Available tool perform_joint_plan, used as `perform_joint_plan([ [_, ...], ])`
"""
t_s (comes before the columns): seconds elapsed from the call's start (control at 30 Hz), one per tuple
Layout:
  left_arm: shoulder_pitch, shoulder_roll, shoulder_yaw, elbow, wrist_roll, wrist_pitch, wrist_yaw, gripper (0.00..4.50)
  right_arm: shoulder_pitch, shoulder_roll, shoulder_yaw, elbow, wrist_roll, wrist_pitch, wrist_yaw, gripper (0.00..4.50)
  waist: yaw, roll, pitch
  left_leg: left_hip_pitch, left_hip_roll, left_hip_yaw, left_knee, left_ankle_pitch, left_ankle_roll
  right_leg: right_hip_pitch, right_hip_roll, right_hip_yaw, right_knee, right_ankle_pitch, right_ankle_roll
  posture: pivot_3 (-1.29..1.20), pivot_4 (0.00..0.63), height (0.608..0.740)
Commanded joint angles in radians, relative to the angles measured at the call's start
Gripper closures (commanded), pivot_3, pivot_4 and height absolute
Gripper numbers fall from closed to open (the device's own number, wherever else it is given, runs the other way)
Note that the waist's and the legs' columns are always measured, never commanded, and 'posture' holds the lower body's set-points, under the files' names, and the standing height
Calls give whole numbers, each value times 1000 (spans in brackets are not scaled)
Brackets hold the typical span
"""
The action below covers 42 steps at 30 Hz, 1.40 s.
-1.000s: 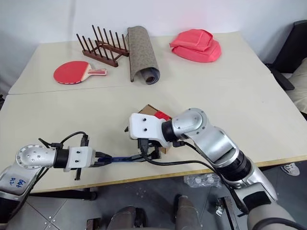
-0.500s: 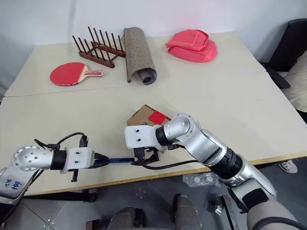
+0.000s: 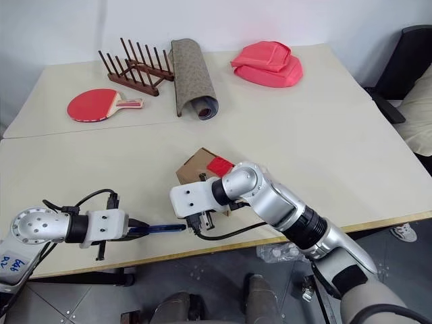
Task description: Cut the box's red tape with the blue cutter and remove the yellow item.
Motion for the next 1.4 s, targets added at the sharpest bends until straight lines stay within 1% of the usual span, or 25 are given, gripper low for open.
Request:
perform_joint_plan([
  [0.03,53,12,-44,17,33,51,-15,4090,6,19,26,11,-26,-67,22,4461,0,0,0,0,0,0,0,0,0,0,0,0,0,0,0,0,150,740],
  [0.13,57,9,-51,6,33,57,-16,4090,8,37,61,49,-64,-122,30,4461,0,0,0,0,0,1,0,0,0,0,0,0,0,0,0,0,150,740],
  [0.5,61,4,-57,-5,38,76,-6,4090,36,98,103,163,-170,-256,23,4461,1,1,-1,3,0,3,0,0,0,0,0,3,1,0,0,0,150,740],
  [0.7,65,3,-55,-19,35,88,-1,4090,37,170,99,228,-191,-276,0,4461,0,2,-3,13,0,10,-5,0,-1,4,1,9,2,0,0,0,150,740],
  [0.93,71,3,-52,-37,33,108,2,4090,20,262,91,305,-210,-285,-25,4461,0,3,-4,15,0,13,-6,0,-1,4,2,11,2,-1,-1,0,150,740],
  [1.1,73,3,-48,-38,33,116,6,4090,20,290,79,330,-205,-288,-22,4461,0,3,-4,15,0,13,-6,0,-1,4,2,11,2,-1,-1,0,150,740],
  [1.3,62,-4,-49,-33,34,123,12,4090,35,294,53,322,-184,-282,-20,4461,0,4,-4,15,1,13,-7,0,-2,4,2,11,3,-1,-2,0,150,740],
  [1.4,61,-10,-52,-32,36,126,20,4090,26,306,-12,305,-125,-223,-19,4461,0,4,-4,15,1,13,-6,0,-2,4,2,11,3,-1,-2,0,150,740],
])
